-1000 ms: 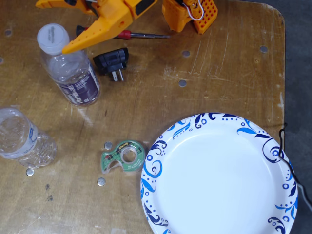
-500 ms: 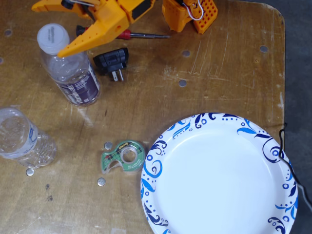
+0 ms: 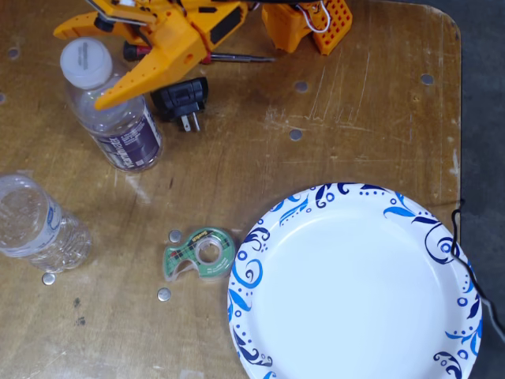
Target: Move the bottles to the plate
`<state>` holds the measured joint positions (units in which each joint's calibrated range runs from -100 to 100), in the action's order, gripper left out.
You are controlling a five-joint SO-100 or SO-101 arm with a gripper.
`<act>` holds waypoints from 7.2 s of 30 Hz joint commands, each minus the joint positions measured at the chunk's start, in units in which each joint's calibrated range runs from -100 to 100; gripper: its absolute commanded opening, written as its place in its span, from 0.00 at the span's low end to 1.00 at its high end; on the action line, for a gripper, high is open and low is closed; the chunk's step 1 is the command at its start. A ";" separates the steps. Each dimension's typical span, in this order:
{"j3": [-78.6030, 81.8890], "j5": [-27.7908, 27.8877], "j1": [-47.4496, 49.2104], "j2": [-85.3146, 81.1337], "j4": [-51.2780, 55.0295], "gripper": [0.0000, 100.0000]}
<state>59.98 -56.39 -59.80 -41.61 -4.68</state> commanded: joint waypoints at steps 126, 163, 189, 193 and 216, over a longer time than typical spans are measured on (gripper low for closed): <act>-18.54 1.15 65.24 19.77 -2.98 0.21; -14.67 -0.57 61.79 28.79 -21.25 0.22; -6.02 -2.71 63.63 -0.55 -2.63 0.37; -4.22 -2.29 58.56 -9.32 3.98 0.36; -21.06 3.66 2.49 5.52 -1.32 0.42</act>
<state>46.58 -52.90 -54.69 -41.78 -3.49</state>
